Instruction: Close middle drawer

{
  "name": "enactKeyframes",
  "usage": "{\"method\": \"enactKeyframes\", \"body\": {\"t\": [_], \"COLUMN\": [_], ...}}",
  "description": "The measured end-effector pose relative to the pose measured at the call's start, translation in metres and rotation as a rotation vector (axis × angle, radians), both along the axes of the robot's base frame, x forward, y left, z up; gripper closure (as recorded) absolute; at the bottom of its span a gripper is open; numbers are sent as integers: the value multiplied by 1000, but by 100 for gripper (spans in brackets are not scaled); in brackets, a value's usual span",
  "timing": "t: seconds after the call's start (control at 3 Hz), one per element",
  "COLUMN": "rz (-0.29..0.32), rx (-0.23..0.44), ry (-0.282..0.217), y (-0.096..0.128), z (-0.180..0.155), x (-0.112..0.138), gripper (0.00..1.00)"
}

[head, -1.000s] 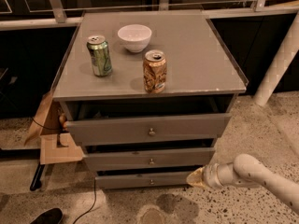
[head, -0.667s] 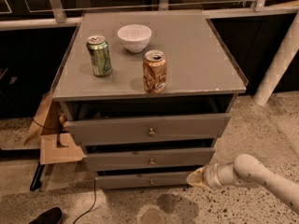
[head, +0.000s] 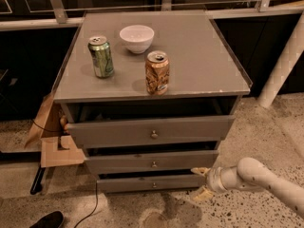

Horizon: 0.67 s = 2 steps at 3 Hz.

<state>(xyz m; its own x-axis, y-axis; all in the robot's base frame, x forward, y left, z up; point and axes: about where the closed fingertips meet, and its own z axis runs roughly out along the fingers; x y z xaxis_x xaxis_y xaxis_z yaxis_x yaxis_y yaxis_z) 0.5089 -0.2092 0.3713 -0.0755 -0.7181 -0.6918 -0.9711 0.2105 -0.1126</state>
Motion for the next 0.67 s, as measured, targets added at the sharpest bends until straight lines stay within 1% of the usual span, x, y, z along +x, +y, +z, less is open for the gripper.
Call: {"method": "enactKeyframes", "body": {"t": [0.33, 0.67], "rz": [-4, -3], "rx": [-38, -38], "ry": [-13, -13], "y": [-5, -4], "z": [5, 5], "x": [-7, -7], "gripper": [0, 0]}}
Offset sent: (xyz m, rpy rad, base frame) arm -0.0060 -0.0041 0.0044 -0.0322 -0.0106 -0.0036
